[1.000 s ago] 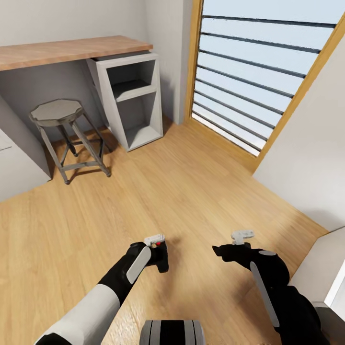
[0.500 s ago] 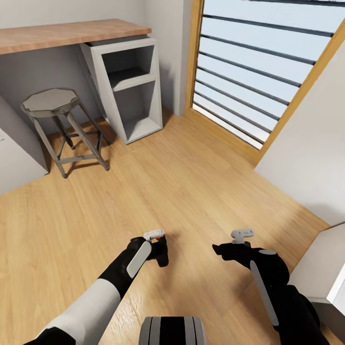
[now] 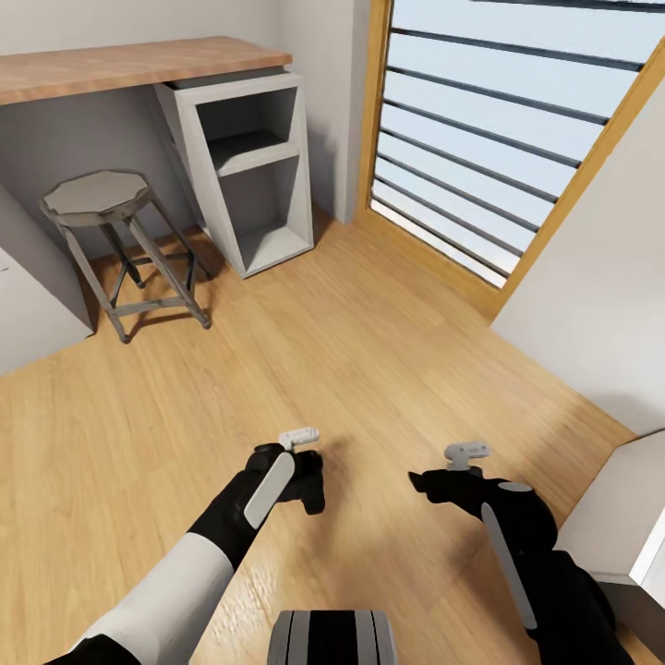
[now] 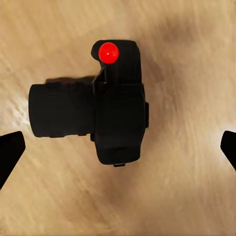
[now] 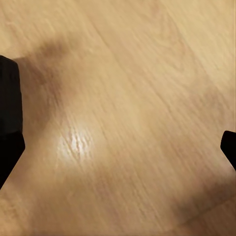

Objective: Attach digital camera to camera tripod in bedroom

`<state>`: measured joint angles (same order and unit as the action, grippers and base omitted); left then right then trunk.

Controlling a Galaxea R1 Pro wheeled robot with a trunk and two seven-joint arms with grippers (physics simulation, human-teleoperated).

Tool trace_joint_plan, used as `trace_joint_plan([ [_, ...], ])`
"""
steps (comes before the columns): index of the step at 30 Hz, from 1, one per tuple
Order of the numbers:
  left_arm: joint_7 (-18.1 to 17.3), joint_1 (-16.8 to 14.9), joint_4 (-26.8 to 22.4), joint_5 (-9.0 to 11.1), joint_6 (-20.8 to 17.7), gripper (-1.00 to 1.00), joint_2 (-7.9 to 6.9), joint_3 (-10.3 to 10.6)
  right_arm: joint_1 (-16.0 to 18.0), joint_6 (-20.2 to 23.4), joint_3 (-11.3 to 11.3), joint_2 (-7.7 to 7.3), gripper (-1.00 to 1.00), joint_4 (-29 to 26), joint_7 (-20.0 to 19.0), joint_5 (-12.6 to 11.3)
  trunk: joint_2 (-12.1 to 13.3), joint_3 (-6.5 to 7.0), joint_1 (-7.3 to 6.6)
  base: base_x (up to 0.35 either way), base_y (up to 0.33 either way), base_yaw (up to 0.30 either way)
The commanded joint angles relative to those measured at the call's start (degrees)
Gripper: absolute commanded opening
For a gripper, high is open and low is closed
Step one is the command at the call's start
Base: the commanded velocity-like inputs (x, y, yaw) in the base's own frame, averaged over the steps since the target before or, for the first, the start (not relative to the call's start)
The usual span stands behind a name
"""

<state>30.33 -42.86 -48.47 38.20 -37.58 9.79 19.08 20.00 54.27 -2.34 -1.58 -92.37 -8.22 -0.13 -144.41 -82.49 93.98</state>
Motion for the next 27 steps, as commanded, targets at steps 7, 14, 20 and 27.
trace_joint_plan([
  [7, 1.2, 0.0, -0.8, 0.6, -0.7, 1.00, -0.03, 0.4, 0.1, 0.2, 0.4, -0.36, 1.00, 0.0, -0.3, 0.0, 0.0, -0.26, 0.02, 0.000, 0.000, 0.000],
  [14, 1.1, 0.0, -0.6, 2.3, -0.8, 1.00, -0.03, 0.5, 0.1, 0.1, 0.4, -0.24, 1.00, -0.1, -0.4, 0.0, -0.1, -1.81, 0.20, 0.000, 0.000, 0.000],
  [20, 1.1, 0.0, -0.6, 3.7, -0.7, 1.00, -0.03, 1.0, 0.8, -0.1, 0.5, -0.56, 1.00, -0.1, -0.4, 0.0, -0.2, -3.14, 0.35, 0.000, 0.000, 0.000],
  [27, 1.1, 0.0, -0.8, 4.1, -0.7, 1.00, 0.04, 1.3, 0.3, -11.8, 5.5, -2.28, 1.00, -0.2, -1.7, 0.0, -0.3, -4.69, 0.53, 0.000, 0.000, 0.000],
])
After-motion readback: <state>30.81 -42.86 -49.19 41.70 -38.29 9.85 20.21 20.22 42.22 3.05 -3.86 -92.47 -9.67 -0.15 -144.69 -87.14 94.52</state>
